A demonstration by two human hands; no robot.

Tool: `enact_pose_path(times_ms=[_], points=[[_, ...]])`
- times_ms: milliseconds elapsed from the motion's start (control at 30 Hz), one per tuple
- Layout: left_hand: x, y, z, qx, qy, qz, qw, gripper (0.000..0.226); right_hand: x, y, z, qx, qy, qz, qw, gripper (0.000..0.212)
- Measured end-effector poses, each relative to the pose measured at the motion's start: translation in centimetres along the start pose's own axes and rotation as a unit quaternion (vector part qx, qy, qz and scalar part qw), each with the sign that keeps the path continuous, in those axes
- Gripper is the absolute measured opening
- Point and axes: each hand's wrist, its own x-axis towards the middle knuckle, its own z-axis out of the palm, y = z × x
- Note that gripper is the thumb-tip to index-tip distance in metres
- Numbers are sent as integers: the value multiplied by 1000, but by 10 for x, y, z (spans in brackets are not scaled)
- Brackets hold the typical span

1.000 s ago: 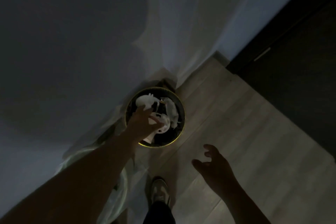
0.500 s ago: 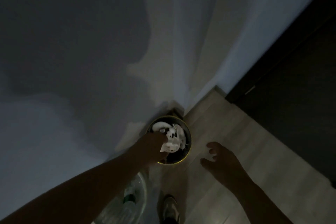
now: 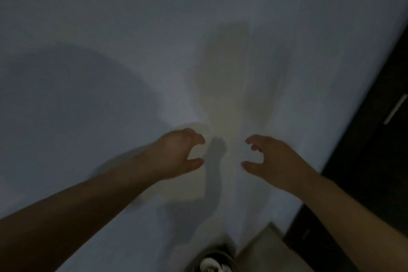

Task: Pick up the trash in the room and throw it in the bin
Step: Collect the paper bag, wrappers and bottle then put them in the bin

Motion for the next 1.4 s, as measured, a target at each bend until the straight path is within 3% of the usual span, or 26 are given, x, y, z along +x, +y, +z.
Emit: enact_pose_path(times_ms=[300,567,900,1400], points=[[-164,-16,-222,62,180,-132,973,53,-25,-226,-112,-24,132,-263,955,51],[-412,-10,-335,181,206,-318,907,46,-110,-443,-69,48,104,-452,885,50],[-721,72,-400,271,218,-527,775,55,-287,-677,32,155,-18,-625,765,49],[-1055,203,-411,311,185,-760,539,45,-583,-945,187,203,-165,-808,527,52]])
